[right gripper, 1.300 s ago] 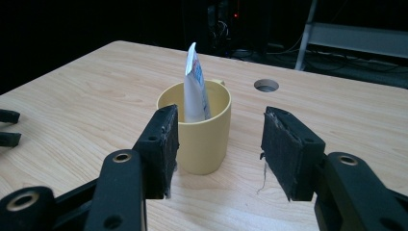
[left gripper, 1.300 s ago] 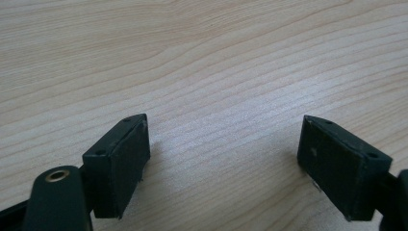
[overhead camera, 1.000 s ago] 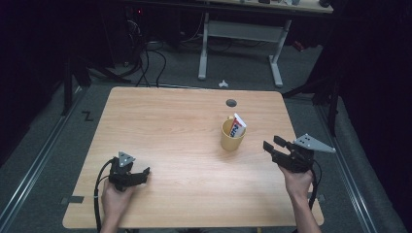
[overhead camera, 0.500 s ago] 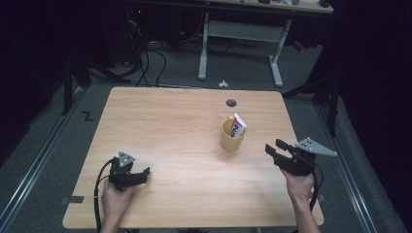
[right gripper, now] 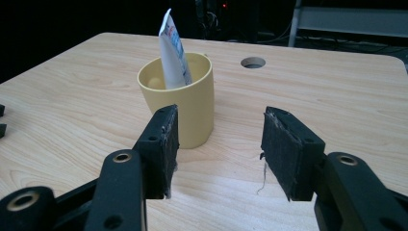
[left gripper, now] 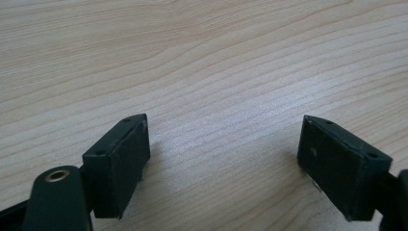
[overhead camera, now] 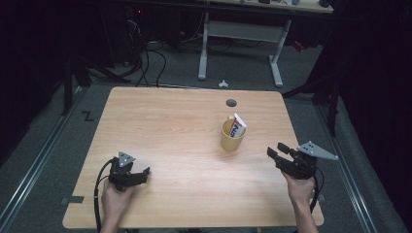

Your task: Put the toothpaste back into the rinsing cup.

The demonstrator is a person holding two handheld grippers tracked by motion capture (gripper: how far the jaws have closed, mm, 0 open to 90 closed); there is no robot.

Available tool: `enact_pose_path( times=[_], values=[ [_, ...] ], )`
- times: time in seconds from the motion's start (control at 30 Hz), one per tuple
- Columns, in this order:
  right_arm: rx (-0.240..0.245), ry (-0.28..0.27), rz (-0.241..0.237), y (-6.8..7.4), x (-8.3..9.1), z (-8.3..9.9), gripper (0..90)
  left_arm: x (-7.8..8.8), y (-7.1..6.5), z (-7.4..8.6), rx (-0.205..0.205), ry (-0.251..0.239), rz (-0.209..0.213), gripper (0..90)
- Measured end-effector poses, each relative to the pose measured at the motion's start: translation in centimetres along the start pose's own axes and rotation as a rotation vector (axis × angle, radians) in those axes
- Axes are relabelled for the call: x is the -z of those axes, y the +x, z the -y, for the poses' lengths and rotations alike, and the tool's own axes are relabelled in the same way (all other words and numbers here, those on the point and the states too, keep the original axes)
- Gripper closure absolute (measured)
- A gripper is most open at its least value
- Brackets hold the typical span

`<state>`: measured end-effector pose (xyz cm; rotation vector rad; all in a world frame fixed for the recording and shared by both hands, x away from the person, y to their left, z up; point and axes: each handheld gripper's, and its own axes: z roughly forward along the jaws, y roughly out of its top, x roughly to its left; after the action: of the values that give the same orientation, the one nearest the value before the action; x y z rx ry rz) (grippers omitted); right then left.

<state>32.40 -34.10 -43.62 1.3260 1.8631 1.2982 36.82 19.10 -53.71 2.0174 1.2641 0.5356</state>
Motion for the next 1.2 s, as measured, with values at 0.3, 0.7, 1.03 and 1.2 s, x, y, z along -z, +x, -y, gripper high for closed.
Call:
enact_pose_path(
  times=[0.3,0.7,1.03,1.2],
  values=[
    [-0.011,0.015,0.018,-0.3,-0.3,0.9,47.6,0.0,0.0,0.0,0.0,0.0,0.0,19.2],
    [-0.008,0.042,0.057,-0.7,-0.9,1.9,47.5,0.0,0.0,0.0,0.0,0.0,0.0,19.3],
    [-0.011,0.076,0.087,-1.1,-1.5,2.7,47.4,0.0,0.0,0.0,0.0,0.0,0.0,19.2],
    [-0.012,0.093,0.097,-1.3,-1.9,3.1,47.4,0.0,0.0,0.0,0.0,0.0,0.0,19.2]
  ],
)
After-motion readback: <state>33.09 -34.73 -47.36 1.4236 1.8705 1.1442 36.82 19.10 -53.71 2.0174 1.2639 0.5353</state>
